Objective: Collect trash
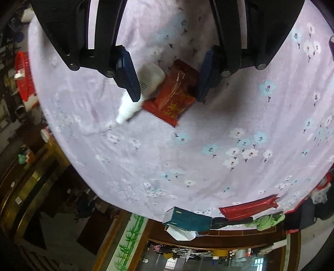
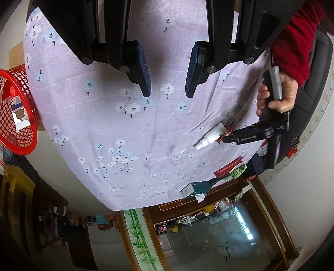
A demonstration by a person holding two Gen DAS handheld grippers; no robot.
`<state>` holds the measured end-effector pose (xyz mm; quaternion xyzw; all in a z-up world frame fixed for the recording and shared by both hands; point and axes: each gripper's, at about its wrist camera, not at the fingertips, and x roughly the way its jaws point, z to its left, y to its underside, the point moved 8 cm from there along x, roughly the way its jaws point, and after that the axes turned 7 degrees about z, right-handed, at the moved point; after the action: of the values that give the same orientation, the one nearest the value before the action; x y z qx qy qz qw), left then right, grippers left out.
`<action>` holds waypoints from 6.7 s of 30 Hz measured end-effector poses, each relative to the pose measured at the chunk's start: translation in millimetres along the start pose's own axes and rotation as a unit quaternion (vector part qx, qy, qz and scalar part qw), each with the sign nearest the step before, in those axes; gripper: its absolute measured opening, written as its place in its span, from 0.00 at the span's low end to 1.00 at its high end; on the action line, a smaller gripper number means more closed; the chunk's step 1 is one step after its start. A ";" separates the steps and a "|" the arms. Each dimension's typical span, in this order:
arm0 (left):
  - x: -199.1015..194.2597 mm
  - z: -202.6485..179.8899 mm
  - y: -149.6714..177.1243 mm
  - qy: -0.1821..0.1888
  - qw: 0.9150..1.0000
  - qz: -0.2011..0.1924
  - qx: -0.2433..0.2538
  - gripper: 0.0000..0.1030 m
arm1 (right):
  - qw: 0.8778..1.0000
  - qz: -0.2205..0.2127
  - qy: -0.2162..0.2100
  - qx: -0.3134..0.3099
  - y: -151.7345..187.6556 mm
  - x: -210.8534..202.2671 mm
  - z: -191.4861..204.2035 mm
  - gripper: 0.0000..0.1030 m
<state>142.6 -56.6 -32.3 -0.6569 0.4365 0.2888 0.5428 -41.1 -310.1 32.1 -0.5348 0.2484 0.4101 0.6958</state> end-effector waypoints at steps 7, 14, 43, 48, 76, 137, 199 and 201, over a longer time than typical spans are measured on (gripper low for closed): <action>19.5 15.0 -3.1 0.022 0.999 0.002 -0.028 0.45 | 1.000 0.011 -0.003 -0.012 -5.5 10.9 14.7 0.36; 6.7 30.5 -3.9 0.049 0.996 -0.044 -0.063 0.39 | 0.999 0.033 -0.019 -0.003 -20.7 33.8 36.9 0.36; -34.8 72.5 -10.2 -0.035 0.985 -0.130 -0.112 0.39 | 0.987 0.148 -0.001 0.057 -95.9 229.1 125.5 0.33; -34.0 67.1 -10.8 -0.029 0.986 -0.130 -0.101 0.39 | 0.992 0.124 0.001 0.029 -90.4 212.3 117.0 0.32; -72.4 23.2 19.0 -0.030 0.996 -0.082 -0.012 0.49 | 1.000 0.023 0.008 0.020 -7.4 70.7 18.6 0.31; -35.6 -19.1 114.2 -0.030 0.999 -0.028 0.015 0.31 | 1.000 -0.009 -0.017 0.020 13.9 51.9 18.9 0.32; -70.1 -349.2 113.8 0.163 0.957 -0.032 0.239 0.32 | 0.959 -0.186 0.053 0.207 -5.8 -127.0 -179.1 0.32; -66.4 -371.7 113.7 0.174 0.953 -0.026 0.248 0.32 | 0.953 -0.197 0.063 0.223 -3.4 -142.0 -199.5 0.32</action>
<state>-23.3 -401.5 62.6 -0.5525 0.5649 0.0383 0.6117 -96.4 -542.8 84.6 -0.4289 0.2666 0.1643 0.8474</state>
